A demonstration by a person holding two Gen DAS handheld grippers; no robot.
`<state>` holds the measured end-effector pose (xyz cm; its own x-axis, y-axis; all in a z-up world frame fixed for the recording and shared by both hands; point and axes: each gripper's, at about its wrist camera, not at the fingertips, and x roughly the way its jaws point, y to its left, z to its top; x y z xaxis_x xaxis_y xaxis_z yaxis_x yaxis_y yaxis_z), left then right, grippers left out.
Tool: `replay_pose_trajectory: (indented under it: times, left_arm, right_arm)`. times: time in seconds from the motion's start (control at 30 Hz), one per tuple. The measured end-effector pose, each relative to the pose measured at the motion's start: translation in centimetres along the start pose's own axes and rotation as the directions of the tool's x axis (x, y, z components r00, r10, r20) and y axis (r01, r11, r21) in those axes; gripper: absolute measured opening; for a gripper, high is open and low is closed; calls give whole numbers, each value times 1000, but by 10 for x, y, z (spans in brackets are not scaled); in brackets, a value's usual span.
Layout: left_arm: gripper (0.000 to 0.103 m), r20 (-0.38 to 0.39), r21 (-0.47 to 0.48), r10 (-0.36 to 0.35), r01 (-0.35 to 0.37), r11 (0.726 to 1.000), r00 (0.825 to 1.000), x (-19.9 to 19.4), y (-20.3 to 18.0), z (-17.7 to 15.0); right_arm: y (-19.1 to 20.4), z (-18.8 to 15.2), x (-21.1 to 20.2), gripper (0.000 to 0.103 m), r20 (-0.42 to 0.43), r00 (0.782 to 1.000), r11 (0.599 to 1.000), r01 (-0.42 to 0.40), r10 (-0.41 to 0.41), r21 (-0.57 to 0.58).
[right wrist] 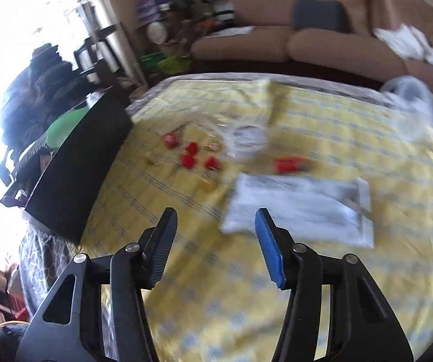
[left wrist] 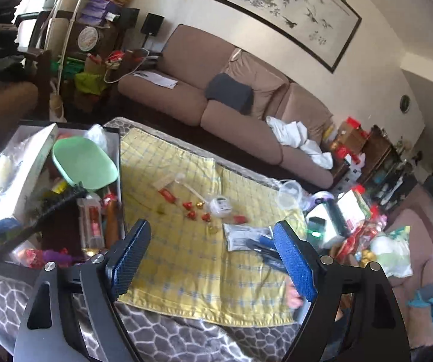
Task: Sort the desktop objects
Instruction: 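Grasp a gold foil candy with the right gripper while the left grasps another gold candy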
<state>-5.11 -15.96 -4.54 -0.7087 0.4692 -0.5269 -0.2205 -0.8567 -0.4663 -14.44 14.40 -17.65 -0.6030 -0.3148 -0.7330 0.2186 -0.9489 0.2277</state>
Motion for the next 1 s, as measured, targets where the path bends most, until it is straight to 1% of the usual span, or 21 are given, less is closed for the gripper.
replay_pose_trajectory:
  times: [0.03, 0.1, 0.13, 0.2, 0.27, 0.3, 0.33, 0.37, 0.43, 0.5, 0.53, 0.6, 0.63, 0.67, 0.7, 0.73, 0.8, 0.83, 0.9, 0.93, 1.0]
  left_arm:
    - [86, -23, -6, -69, 69, 998, 997, 9, -2, -1]
    - [86, -42, -32, -142, 141, 990, 989, 24, -4, 1]
    - [87, -36, -47, -135, 133, 990, 990, 32, -2, 3]
    - [88, -26, -53, -55, 54, 997, 998, 50, 2, 7]
    - [88, -30, -54, 15, -17, 998, 999, 78, 10, 10]
    - [88, -32, -55, -3, 1, 998, 999, 91, 15, 10]
    - [87, -33, -58, -41, 39, 998, 999, 104, 18, 10]
    - [87, -41, -75, -71, 68, 995, 997, 122, 24, 10]
    - [87, -57, -116, -26, 20, 993, 998, 150, 38, 7]
    - [86, -64, -112, 66, -73, 991, 996, 180, 49, 2]
    - [86, -68, -80, 130, -135, 988, 989, 195, 51, -1]
    - [85, -80, -2, 223, -223, 975, 972, 222, 50, -10]
    - [81, -95, 33, 265, -263, 964, 960, 236, 51, -13]
    - [75, -112, 64, 282, -277, 959, 953, 252, 54, -16]
    - [73, -128, 88, 299, -290, 953, 946, 266, 59, -19]
    - [70, -151, 111, 334, -320, 941, 930, 281, 65, -20]
    - [68, -159, 117, 376, -360, 925, 913, 296, 73, -20]
    - [68, -167, 98, 382, -370, 924, 909, 304, 82, -19]
    - [64, -161, 75, 378, -370, 926, 912, 309, 89, -19]
    - [59, -138, 73, 380, -373, 925, 915, 309, 91, -17]
    - [45, -138, 83, 388, -380, 921, 911, 313, 92, -17]
  right_arm:
    - [6, 2, 12, 44, -1, 1000, 1000, -2, 2, -14]
    - [16, 13, 44, 42, -4, 1000, 999, -3, 2, -53]
    - [23, 12, 52, 40, -8, 1000, 998, 2, -3, -65]
    - [27, 15, 85, 37, -35, 999, 994, 37, -41, -100]
    - [27, 12, 106, 32, -78, 994, 988, 70, -81, -135]
    - [27, 11, 115, 29, -91, 990, 984, 94, -108, -151]
    - [25, 9, 117, 23, -85, 990, 982, 102, -116, -160]
    - [24, 8, 117, 20, -72, 991, 981, 97, -110, -166]
    - [24, 0, 117, 20, -54, 994, 978, 86, -98, -188]
    - [24, -3, 115, 20, -41, 995, 977, 78, -88, -196]
    - [21, -4, 110, 20, -31, 998, 982, 57, -63, -178]
    - [14, 4, 99, 20, -27, 999, 991, 43, -47, -125]
    - [10, 10, 93, 20, -16, 1000, 995, 2, -3, -102]
    - [6, 15, 81, 20, 15, 999, 995, -42, 43, -86]
    - [2, 20, 73, 20, 45, 998, 996, -46, 50, -72]
    - [-2, 23, 65, 20, 69, 996, 997, -44, 48, -58]
    - [-10, 26, 55, 20, 96, 992, 997, -74, 77, -33]
    - [-14, 26, 52, 20, 100, 992, 997, -78, 80, -22]
    - [-23, 27, 52, 20, 99, 993, 998, -71, 70, -3]
    - [-26, 26, 53, 20, 96, 993, 998, -66, 65, 5]
    - [-32, 26, 56, 20, 88, 994, 997, -68, 65, 22]
